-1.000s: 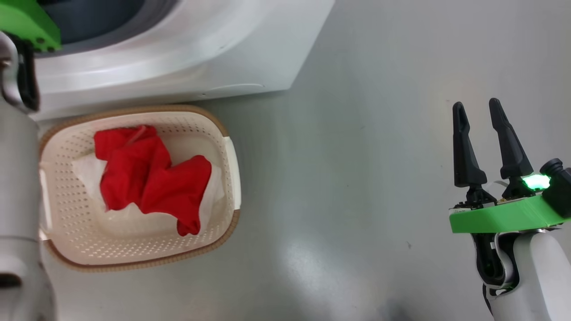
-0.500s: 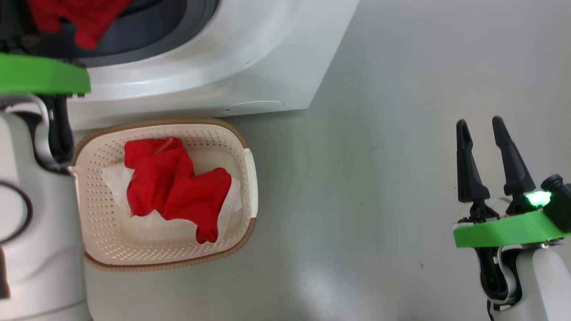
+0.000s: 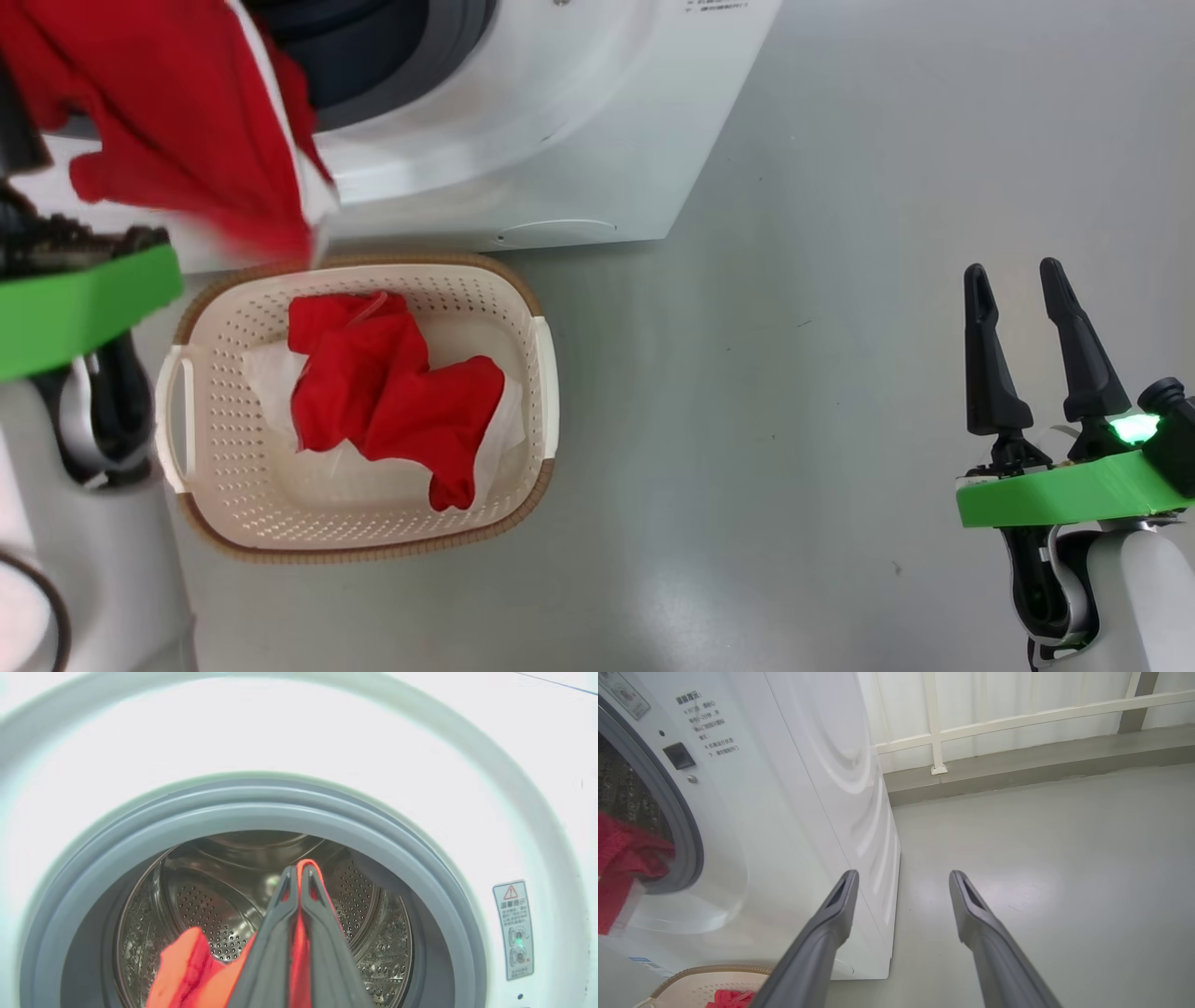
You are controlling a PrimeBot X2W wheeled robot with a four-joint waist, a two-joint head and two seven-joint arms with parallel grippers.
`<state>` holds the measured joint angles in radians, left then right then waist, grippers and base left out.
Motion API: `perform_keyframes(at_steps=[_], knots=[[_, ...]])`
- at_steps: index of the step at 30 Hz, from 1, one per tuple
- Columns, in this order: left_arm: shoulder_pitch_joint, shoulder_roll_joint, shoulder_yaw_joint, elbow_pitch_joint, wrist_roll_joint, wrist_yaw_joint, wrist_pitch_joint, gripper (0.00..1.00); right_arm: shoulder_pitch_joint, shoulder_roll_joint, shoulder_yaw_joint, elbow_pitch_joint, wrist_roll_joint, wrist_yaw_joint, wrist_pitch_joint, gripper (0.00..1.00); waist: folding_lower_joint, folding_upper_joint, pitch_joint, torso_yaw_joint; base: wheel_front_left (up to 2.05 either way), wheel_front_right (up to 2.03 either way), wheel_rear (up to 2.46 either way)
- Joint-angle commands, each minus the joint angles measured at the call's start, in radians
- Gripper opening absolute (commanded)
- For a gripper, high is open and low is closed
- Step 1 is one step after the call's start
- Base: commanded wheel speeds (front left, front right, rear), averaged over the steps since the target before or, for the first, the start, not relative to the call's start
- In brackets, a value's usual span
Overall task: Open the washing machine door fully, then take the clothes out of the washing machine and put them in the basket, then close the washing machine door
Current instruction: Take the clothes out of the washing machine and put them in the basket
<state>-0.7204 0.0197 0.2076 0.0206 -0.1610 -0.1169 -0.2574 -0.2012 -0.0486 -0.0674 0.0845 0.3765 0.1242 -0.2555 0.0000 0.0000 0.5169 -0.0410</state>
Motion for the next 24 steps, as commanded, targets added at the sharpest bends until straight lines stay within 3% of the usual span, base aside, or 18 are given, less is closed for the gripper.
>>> perform_keyframes(at_steps=[1,6,11,24], knots=[[0.033,0.032,0.024,-0.043,-0.013,-0.008,-0.004,0.00,0.025,-0.002,0.016,-0.027,-0.006,0.007,-0.006,1.00,0.0000,0.0000,0.001,0.002,0.00,0.00,0.00],[0.094,0.031,0.005,-0.093,-0.031,-0.002,-0.004,0.00,0.025,-0.002,0.018,-0.028,-0.006,0.007,-0.006,1.00,0.0000,0.0000,0.004,0.003,0.00,0.00,0.00],[0.169,0.031,-0.014,-0.057,-0.053,0.016,-0.004,0.00,0.024,-0.002,0.020,-0.029,-0.004,0.007,-0.006,1.00,0.0000,0.0000,0.010,0.002,0.00,0.00,0.00],[0.247,0.031,-0.063,0.245,-0.097,0.036,-0.004,0.00,-0.007,-0.002,0.033,-0.036,0.002,0.007,-0.006,1.00,0.0000,0.0000,0.089,-0.009,0.00,0.00,0.00]])
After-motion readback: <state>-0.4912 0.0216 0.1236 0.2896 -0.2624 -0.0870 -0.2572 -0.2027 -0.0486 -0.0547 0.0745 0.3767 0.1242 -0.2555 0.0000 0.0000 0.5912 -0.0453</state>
